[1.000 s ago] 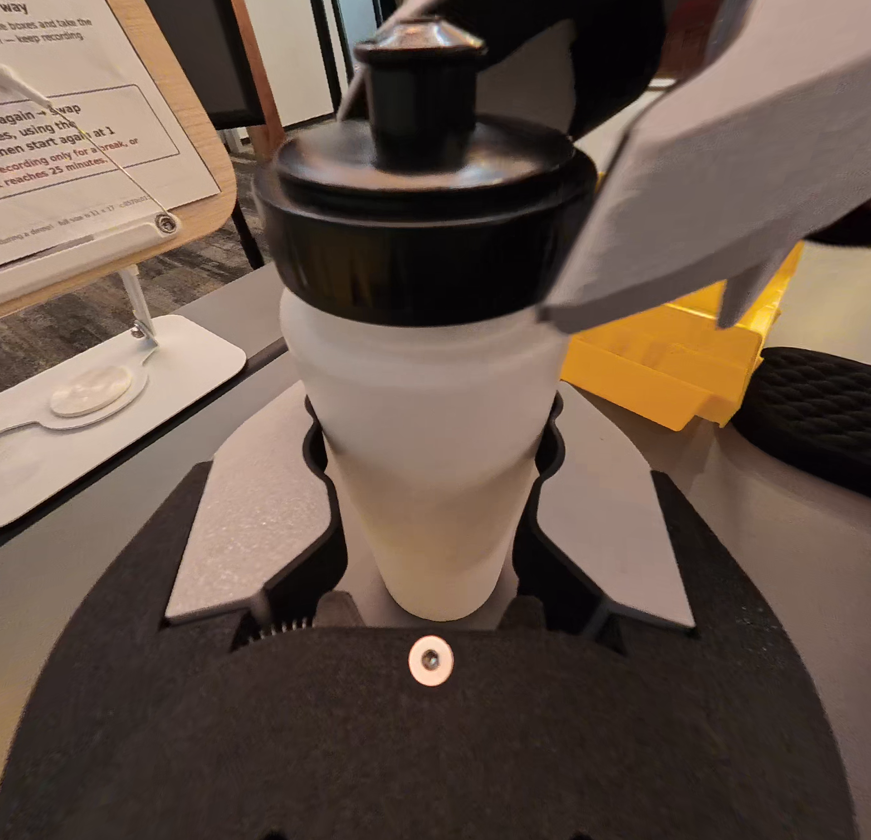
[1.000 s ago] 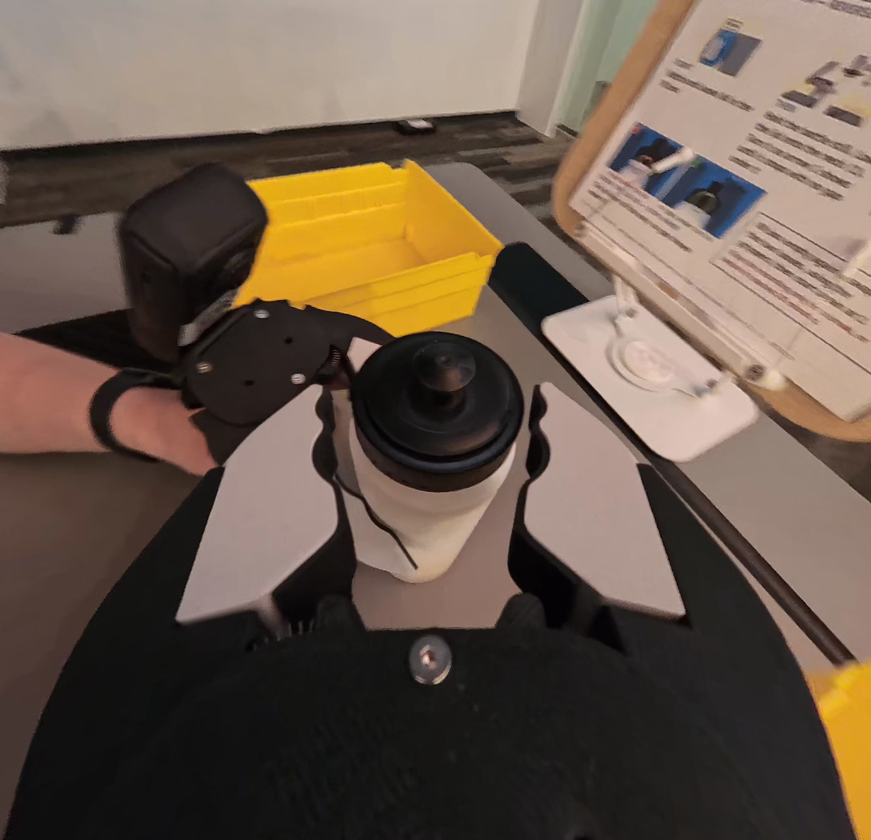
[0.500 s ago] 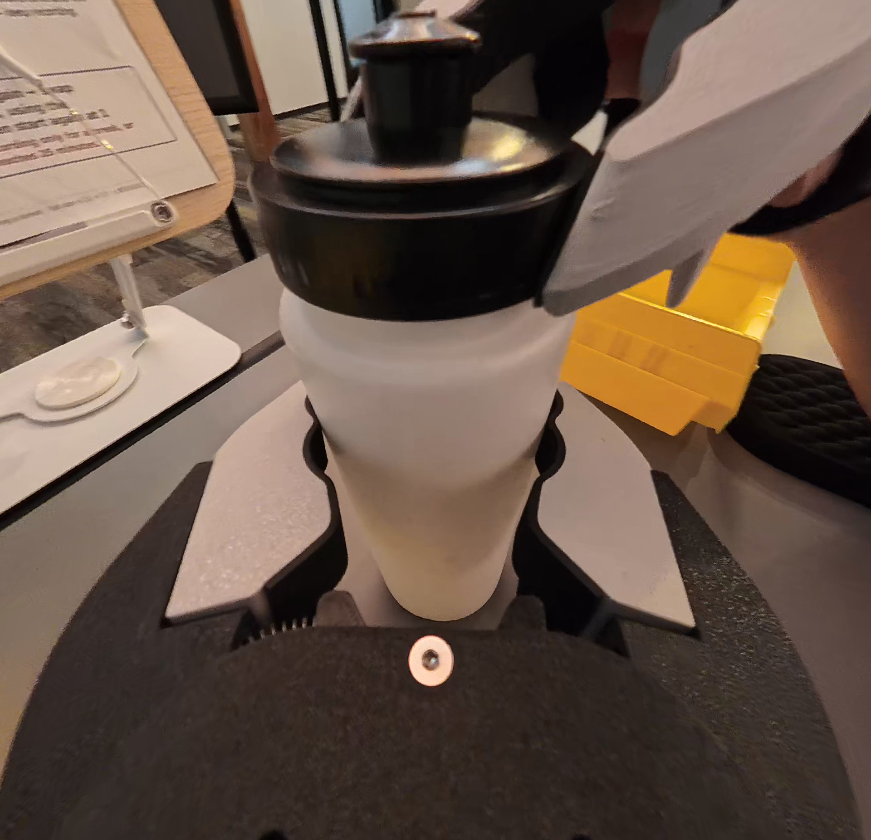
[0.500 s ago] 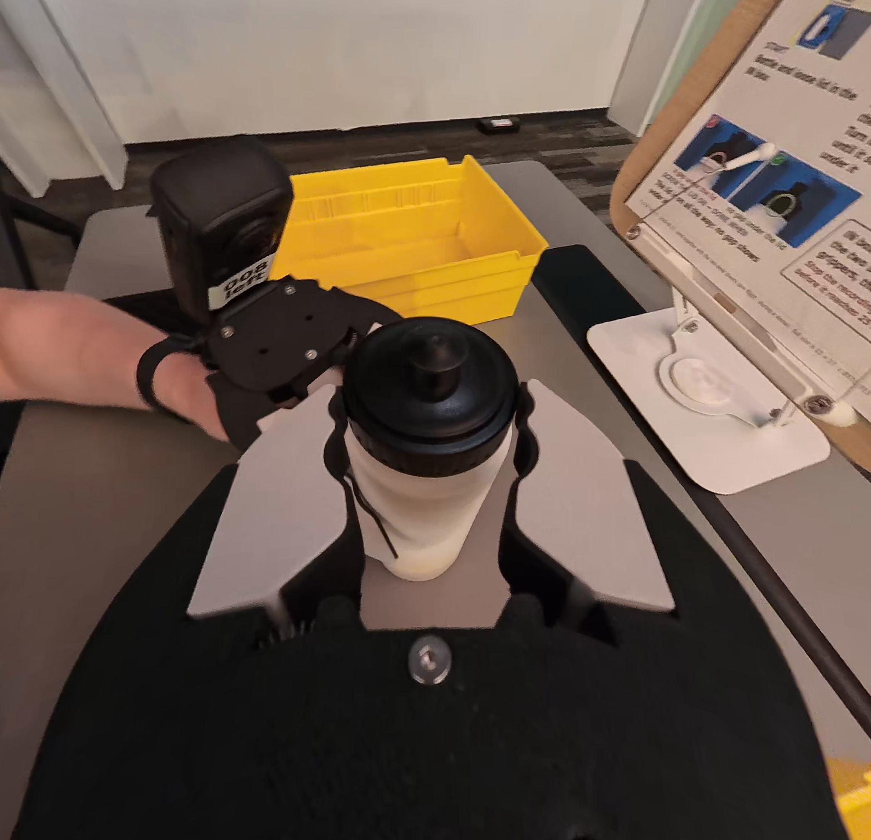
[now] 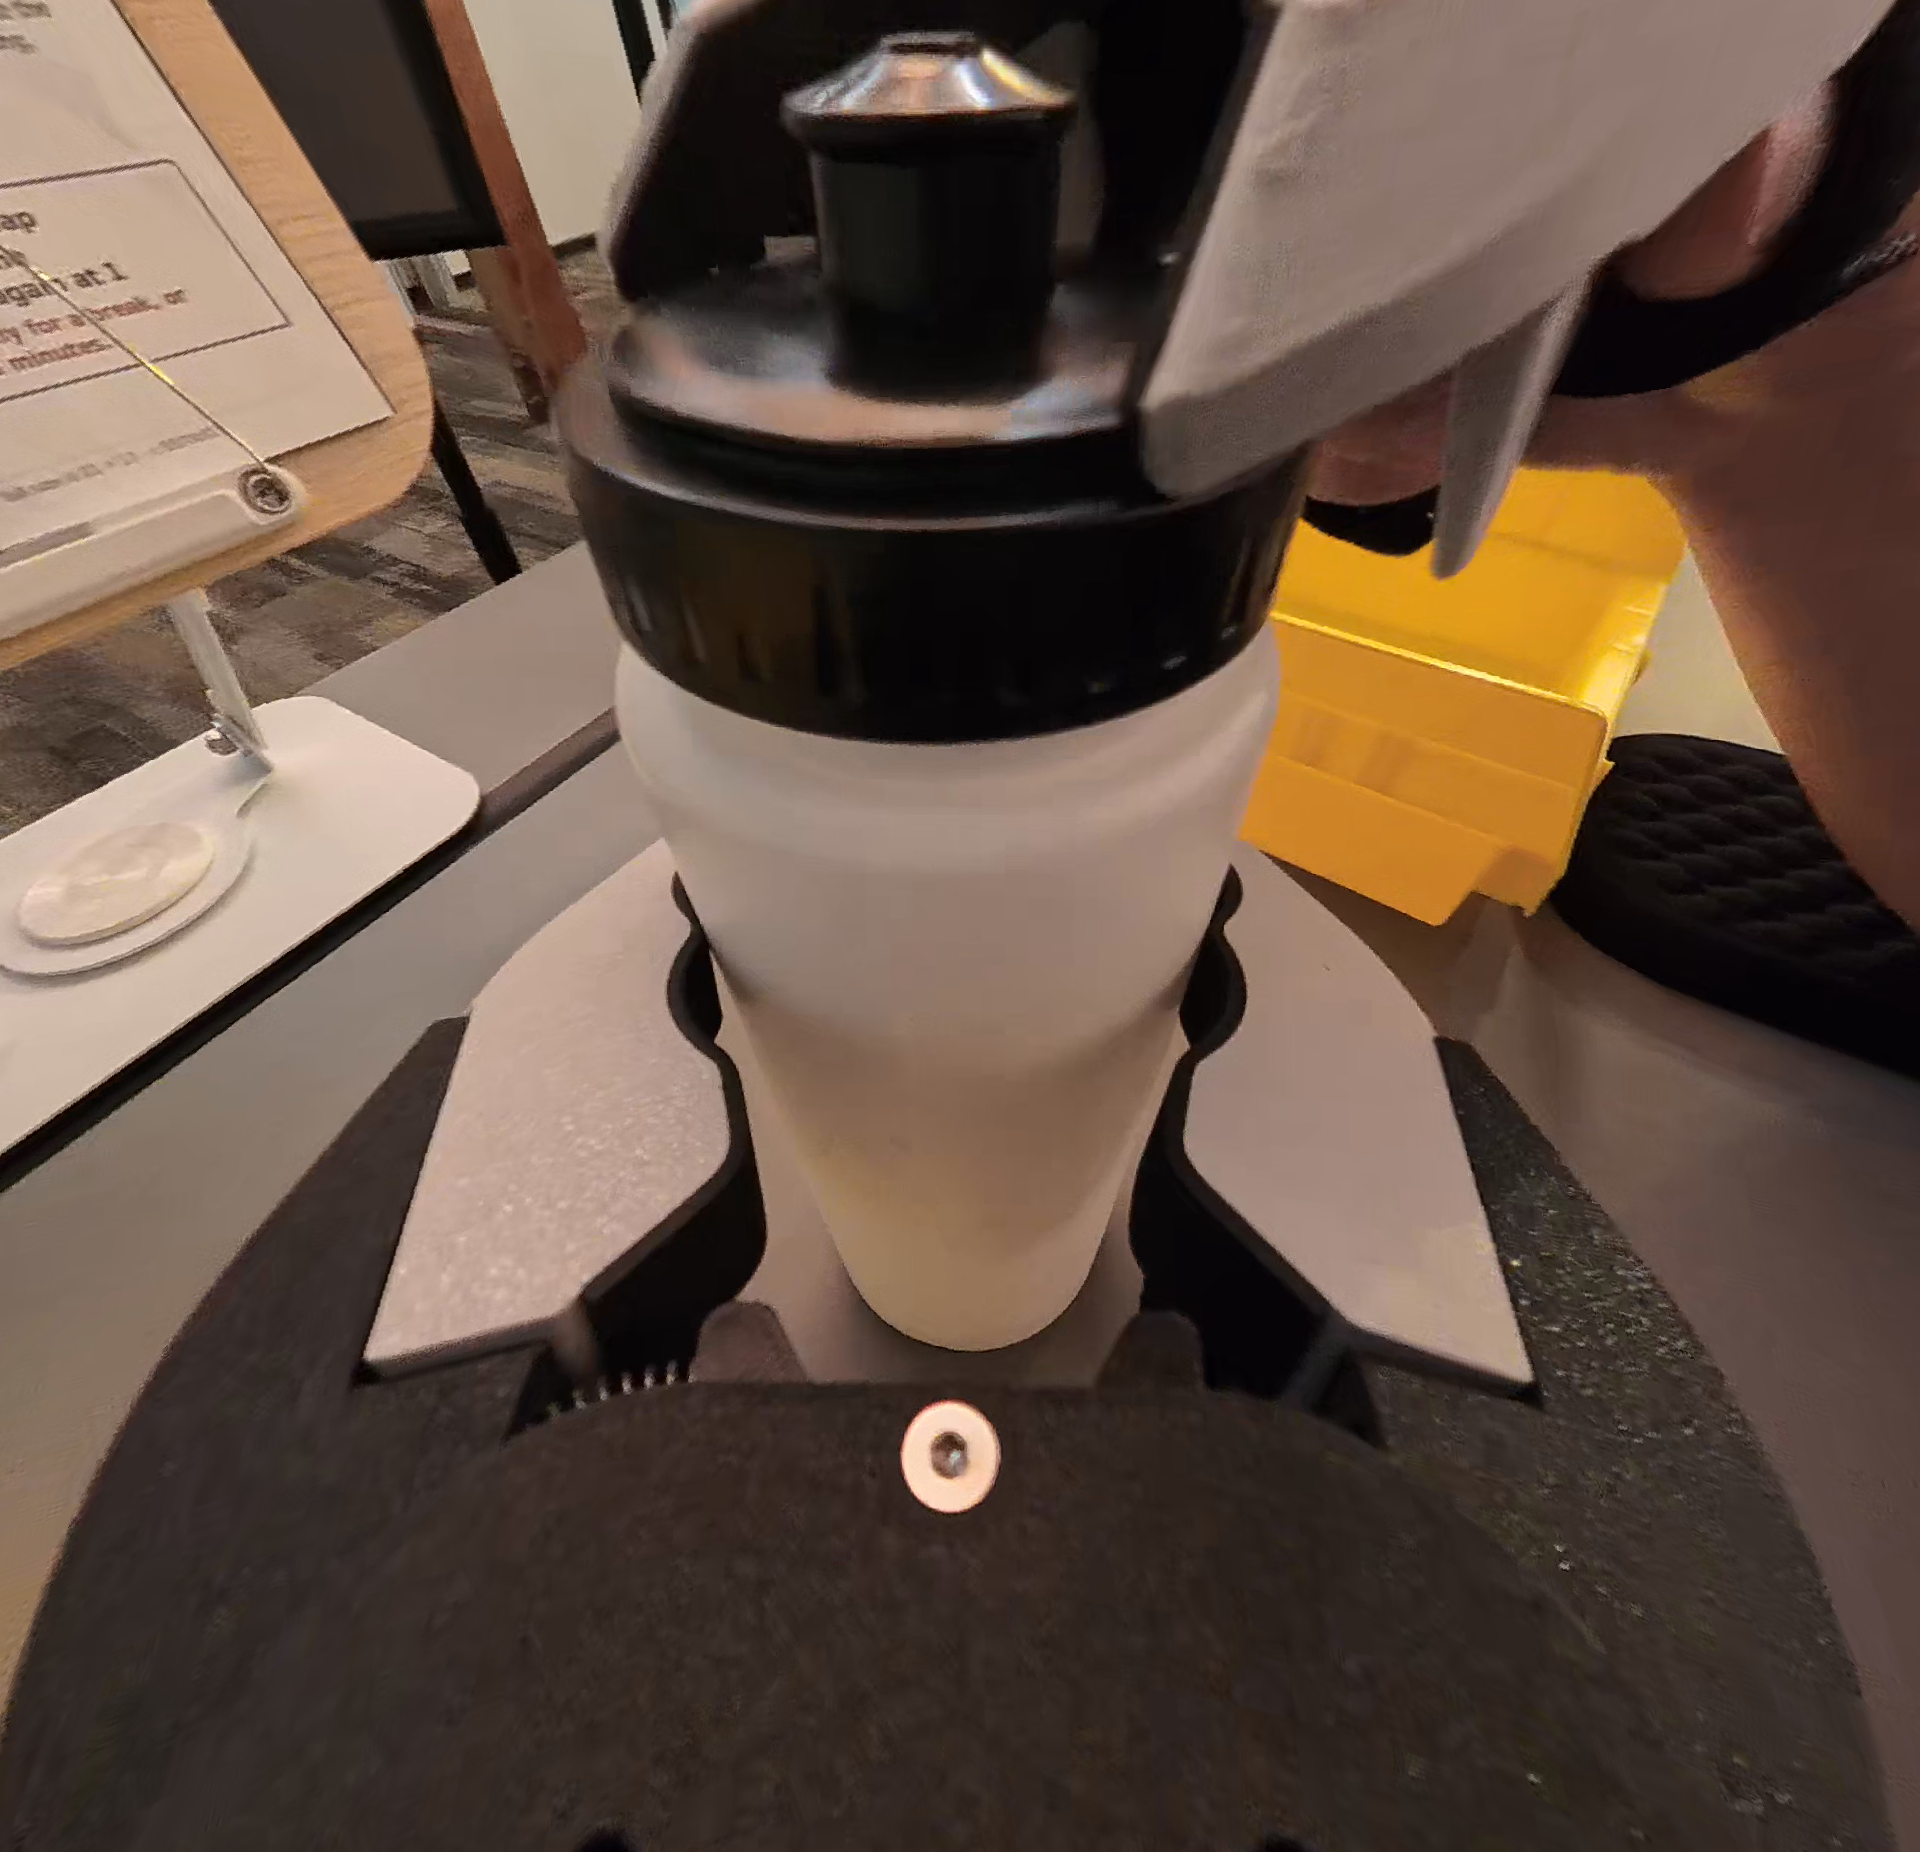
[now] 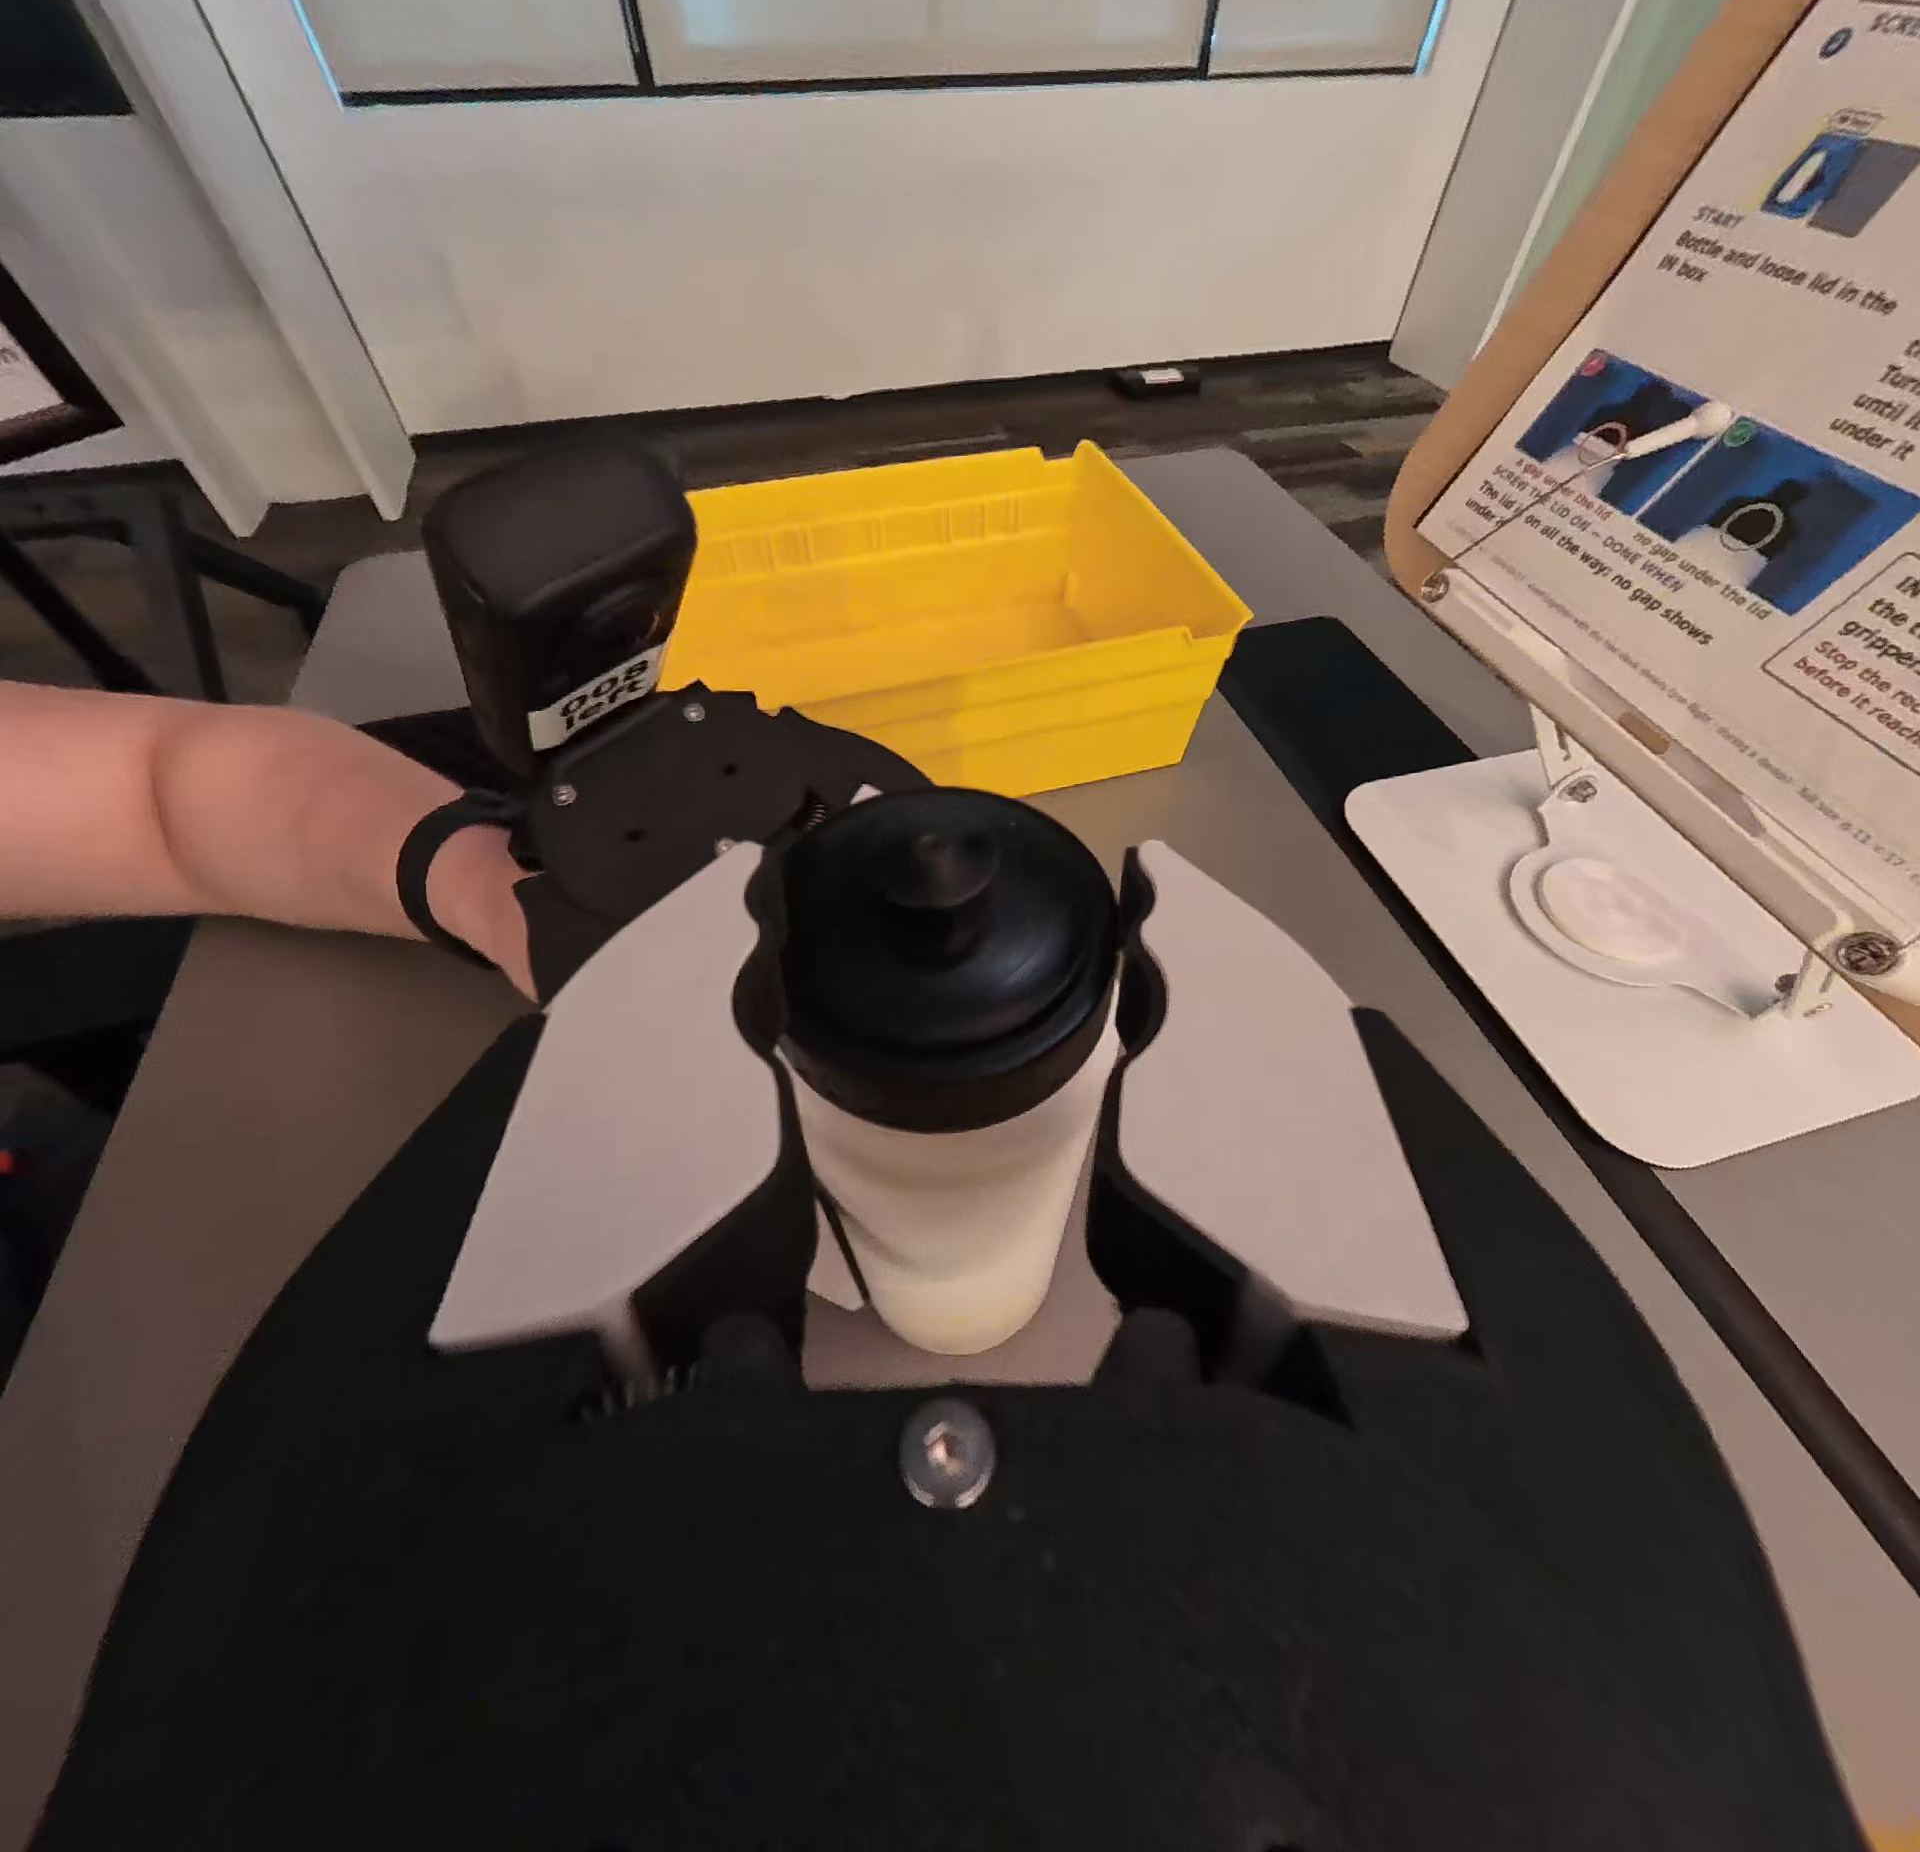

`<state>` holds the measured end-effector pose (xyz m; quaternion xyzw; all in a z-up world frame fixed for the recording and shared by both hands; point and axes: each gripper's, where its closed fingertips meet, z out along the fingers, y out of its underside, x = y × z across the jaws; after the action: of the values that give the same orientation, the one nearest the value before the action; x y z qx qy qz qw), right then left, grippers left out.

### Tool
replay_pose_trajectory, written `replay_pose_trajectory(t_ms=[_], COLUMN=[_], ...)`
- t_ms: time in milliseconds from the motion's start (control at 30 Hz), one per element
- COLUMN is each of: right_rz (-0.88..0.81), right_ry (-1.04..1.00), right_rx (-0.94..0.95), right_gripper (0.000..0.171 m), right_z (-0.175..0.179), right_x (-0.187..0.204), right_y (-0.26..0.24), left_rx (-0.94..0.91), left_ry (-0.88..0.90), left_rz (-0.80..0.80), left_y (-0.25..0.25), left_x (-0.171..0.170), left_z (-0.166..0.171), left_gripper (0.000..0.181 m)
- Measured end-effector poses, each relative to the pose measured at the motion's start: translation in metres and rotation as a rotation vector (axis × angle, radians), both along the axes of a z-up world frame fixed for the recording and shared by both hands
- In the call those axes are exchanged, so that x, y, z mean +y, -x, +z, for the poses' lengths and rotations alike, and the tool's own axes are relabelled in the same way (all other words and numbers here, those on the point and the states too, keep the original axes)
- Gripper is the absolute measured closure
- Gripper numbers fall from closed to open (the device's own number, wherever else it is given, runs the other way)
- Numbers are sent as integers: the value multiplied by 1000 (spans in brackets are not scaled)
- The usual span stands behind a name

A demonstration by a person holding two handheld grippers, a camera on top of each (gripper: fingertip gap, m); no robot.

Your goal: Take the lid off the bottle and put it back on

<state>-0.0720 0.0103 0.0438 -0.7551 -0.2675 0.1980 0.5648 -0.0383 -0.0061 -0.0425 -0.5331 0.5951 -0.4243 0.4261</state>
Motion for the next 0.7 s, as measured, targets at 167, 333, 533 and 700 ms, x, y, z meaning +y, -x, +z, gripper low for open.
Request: replay_pose_trajectory(t_ms=[167,333,533,700], right_rz=[66,32,-244,-288], right_ry=[8,24,10,-11], right_rx=[-48,-72,-30,-111], right_gripper=[97,97,98,97], right_z=[-3,-9,-8,-10], right_x=[-8,-2,18,20], right_y=[7,5,4,3], left_rx=[13,21,35,27], left_ry=[7,16,24,25], left_rz=[-33,-44,142,109], left_y=[0,0,5,5], left_x=[-4,-5,16,19], left_z=[-1,-1,-1,-1], left_gripper=[93,93,93,93])
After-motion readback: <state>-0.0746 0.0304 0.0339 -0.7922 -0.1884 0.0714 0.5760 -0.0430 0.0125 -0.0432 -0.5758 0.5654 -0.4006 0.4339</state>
